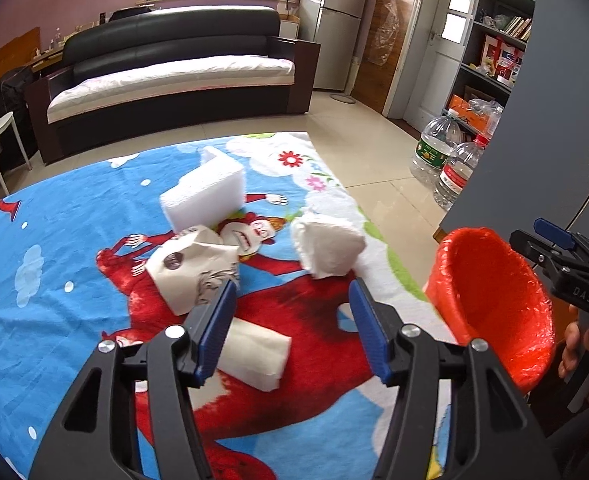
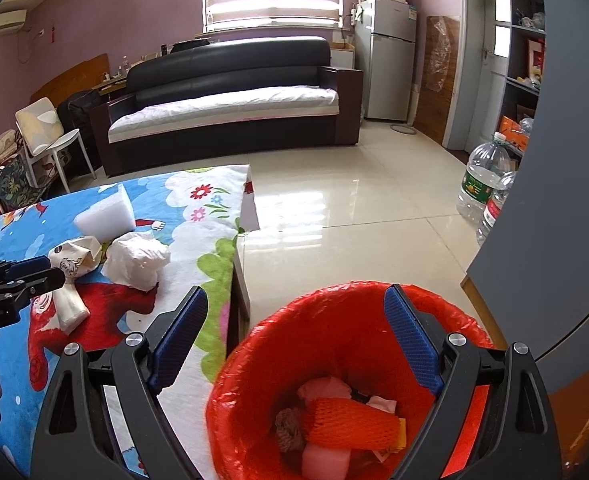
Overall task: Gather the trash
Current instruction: 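Move both tools back over the remaining trash on the bed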
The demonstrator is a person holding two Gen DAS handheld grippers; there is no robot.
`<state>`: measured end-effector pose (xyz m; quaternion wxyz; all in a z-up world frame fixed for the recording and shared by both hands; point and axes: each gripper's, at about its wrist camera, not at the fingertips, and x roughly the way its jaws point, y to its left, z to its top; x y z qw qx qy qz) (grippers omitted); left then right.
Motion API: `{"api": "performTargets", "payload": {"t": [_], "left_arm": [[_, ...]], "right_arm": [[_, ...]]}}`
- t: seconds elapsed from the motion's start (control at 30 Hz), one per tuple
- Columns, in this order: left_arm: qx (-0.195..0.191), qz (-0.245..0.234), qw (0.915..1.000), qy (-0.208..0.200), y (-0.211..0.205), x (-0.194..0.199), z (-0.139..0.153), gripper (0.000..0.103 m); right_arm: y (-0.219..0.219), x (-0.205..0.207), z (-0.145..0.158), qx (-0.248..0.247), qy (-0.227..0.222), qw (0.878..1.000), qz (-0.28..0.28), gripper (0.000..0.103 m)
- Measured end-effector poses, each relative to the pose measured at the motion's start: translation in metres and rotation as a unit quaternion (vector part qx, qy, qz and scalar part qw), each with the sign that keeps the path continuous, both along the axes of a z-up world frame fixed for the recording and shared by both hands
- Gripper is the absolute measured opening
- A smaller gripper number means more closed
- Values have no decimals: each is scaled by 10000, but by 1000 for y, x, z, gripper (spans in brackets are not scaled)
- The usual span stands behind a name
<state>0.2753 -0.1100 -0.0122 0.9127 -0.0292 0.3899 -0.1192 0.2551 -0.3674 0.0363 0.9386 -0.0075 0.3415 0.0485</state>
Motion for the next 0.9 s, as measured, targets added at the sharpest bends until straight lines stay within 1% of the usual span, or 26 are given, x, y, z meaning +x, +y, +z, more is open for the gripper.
{"api": "performTargets", "payload": {"t": [0.13, 0.4, 0.47, 0.53, 0.6, 0.73, 0.8, 0.9], "left_arm": [[74, 30, 10000, 57, 10, 3, -9, 59], [239, -51, 9994, 225, 26, 10, -27, 69], [241, -86, 9993, 287, 29, 11, -32, 69], [270, -125, 9989, 354, 29, 13, -36, 70], [306, -157, 9986, 392, 28, 14, -39, 74], [331, -204, 9982, 456, 26, 16, -43, 75], [365, -244, 9979, 472, 23, 16, -44, 79], [435, -317, 9973, 493, 18, 16, -47, 79]], "right_arm": [[8, 1, -2, 12, 40, 10000, 84, 85], [29, 7, -6, 40, 143, 9995, 271, 85], [33, 8, -8, 27, 168, 9994, 297, 85], [38, 9, -10, 7, 209, 9992, 328, 85], [40, 11, -11, 17, 253, 9991, 339, 85], [50, 19, -13, 69, 294, 9988, 389, 85], [58, 24, -13, 82, 307, 9985, 436, 85], [68, 30, -15, 152, 338, 9981, 499, 85]]}}
